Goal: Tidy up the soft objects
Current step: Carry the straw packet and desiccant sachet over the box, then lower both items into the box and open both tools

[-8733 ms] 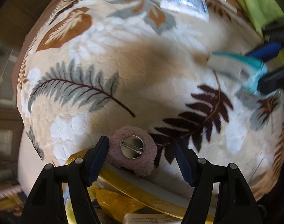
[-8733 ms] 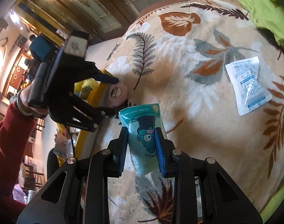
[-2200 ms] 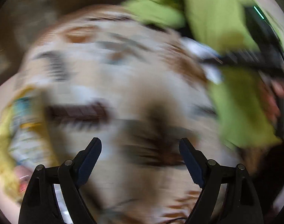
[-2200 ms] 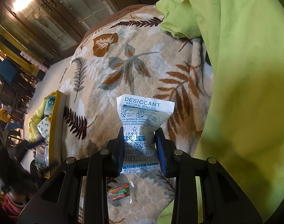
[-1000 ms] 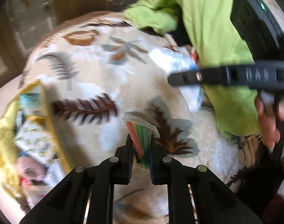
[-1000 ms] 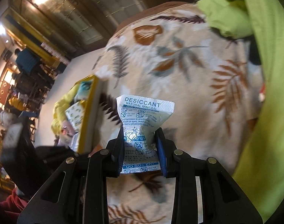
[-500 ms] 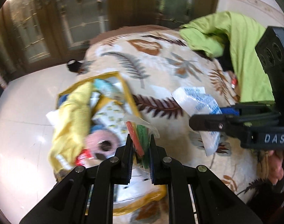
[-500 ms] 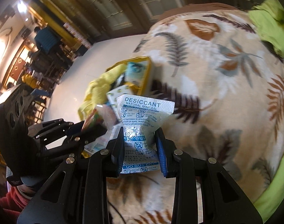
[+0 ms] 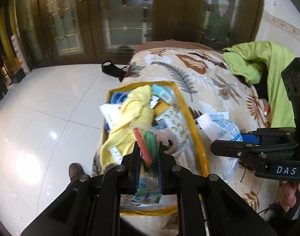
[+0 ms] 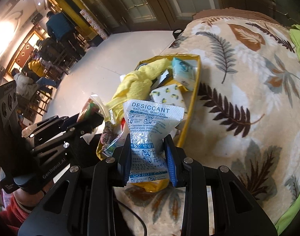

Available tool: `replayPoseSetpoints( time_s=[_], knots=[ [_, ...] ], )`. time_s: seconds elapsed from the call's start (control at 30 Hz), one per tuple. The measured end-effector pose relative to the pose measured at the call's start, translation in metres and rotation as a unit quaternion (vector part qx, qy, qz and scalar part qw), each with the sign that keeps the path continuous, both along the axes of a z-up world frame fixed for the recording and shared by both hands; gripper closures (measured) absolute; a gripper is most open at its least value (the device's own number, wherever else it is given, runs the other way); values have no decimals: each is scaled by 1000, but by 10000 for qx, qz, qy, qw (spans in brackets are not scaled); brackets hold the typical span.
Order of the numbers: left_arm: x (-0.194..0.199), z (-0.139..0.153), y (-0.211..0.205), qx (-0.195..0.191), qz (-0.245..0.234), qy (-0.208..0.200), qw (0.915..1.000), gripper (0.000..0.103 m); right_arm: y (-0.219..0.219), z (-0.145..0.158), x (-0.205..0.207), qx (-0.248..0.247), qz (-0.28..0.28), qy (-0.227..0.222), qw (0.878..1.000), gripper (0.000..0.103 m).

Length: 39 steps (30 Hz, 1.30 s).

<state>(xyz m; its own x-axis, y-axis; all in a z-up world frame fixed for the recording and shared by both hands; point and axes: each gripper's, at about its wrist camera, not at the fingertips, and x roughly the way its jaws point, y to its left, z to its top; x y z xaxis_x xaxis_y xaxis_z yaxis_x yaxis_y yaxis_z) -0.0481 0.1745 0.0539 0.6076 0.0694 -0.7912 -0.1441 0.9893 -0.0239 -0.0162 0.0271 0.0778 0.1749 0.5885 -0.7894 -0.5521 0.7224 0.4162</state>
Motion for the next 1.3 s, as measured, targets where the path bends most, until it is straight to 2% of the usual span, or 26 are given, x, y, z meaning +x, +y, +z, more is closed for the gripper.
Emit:
replayPoseSetpoints(
  time_s=[0.43, 0.73, 0.9, 1.13, 1.3],
  knots=[
    [-4, -8, 32, -37, 350, -127, 9993, 90, 29, -8, 6, -235, -50, 3, 9997, 73],
    [2, -16, 43, -309, 420, -186, 9985, 90, 37, -16, 22, -503, -276, -35, 9983, 73],
    [8, -31, 38, -457, 272, -11, 9986, 90, 47, -26, 24, -519, -168, 88, 9985, 73],
    [20, -61, 32, -627, 194, 365, 9972, 90, 63, -59, 22, -821, -4, 316, 9961, 73],
    [23, -73, 31, -629, 245, 500, 9965, 87, 63, -70, 23, -850, 9, 367, 9957, 69]
  ],
)
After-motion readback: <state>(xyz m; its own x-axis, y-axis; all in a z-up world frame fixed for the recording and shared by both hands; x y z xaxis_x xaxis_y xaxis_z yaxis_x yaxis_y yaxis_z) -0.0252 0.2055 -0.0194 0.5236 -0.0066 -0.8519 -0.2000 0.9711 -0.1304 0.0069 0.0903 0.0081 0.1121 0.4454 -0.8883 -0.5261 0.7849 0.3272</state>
